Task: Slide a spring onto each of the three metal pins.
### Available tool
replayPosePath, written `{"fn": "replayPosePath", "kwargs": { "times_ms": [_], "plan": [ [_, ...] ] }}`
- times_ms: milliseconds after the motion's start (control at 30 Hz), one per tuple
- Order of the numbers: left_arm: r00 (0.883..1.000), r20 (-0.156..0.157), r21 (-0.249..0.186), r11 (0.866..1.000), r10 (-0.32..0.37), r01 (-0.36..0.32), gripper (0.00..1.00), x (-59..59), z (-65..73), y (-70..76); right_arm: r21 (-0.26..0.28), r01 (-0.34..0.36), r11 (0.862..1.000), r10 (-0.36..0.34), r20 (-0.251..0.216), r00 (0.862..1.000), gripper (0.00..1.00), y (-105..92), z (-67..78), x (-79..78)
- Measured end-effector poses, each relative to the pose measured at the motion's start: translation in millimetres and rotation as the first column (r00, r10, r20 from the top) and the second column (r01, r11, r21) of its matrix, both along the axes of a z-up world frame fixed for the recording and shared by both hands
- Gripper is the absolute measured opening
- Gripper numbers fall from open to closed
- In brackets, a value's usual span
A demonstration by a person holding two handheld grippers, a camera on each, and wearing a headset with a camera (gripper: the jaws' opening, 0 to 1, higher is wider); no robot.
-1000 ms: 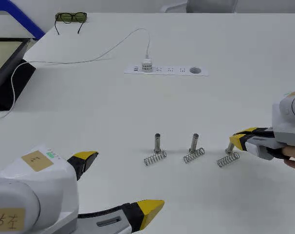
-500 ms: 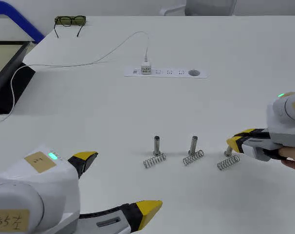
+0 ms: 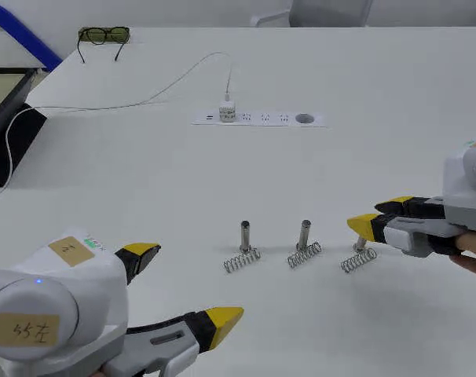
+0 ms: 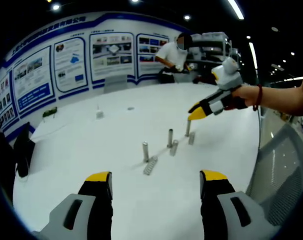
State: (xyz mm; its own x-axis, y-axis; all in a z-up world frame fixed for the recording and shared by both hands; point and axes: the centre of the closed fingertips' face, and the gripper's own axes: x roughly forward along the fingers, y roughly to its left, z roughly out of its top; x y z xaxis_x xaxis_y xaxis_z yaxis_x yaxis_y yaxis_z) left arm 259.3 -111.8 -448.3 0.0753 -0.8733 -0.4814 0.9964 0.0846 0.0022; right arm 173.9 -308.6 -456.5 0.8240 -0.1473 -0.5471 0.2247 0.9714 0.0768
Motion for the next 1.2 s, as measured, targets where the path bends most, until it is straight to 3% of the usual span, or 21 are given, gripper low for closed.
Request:
{"fn": "replayPosePath", "kwargs": {
  "times_ms": [267, 367, 600, 700, 1000, 1200],
  "plan": [
    [0.999, 0.017, 0.018, 0.999, -0.032, 0.032, 0.66, 12.1, -16.1, -12.8, 0.033, -0.024, 0.999, 0.022, 0.045, 0.999, 0.43, 15.5, 7.3, -6.9],
    [0.998, 0.04, 0.059, 0.997, -0.057, 0.055, 0.64, 15.2, -27.6, -16.8, 0.044, -0.048, 0.998, 0.045, 0.059, 0.997, 0.43, 22.9, 8.8, -8.3],
    [0.995, 0.039, 0.048, 0.995, -0.09, 0.088, 0.58, 14.6, -41.0, -29.6, 0.046, -0.1, 0.994, 0.095, 0.094, 0.991, 0.47, 36.5, 10.7, -8.5],
    [0.993, 0.059, 0.05, 0.994, -0.103, 0.1, 0.54, 17.1, -45.3, -34.9, 0.05, -0.122, 0.991, 0.116, 0.106, 0.987, 0.48, 43.8, 10.0, -8.8],
    [0.991, 0.059, 0.069, 0.991, -0.123, 0.119, 0.45, 25.5, -57.7, -49.6, 0.058, -0.182, 0.982, 0.173, 0.133, 0.976, 0.57, 61.7, 5.5, -10.8],
    [0.987, 0.024, 0.085, 0.984, -0.162, 0.159, 0.39, 22.9, -66.9, -59.0, 0.081, -0.201, 0.976, 0.186, 0.166, 0.969, 0.63, 69.9, 6.0, -11.6]
  ]
}}
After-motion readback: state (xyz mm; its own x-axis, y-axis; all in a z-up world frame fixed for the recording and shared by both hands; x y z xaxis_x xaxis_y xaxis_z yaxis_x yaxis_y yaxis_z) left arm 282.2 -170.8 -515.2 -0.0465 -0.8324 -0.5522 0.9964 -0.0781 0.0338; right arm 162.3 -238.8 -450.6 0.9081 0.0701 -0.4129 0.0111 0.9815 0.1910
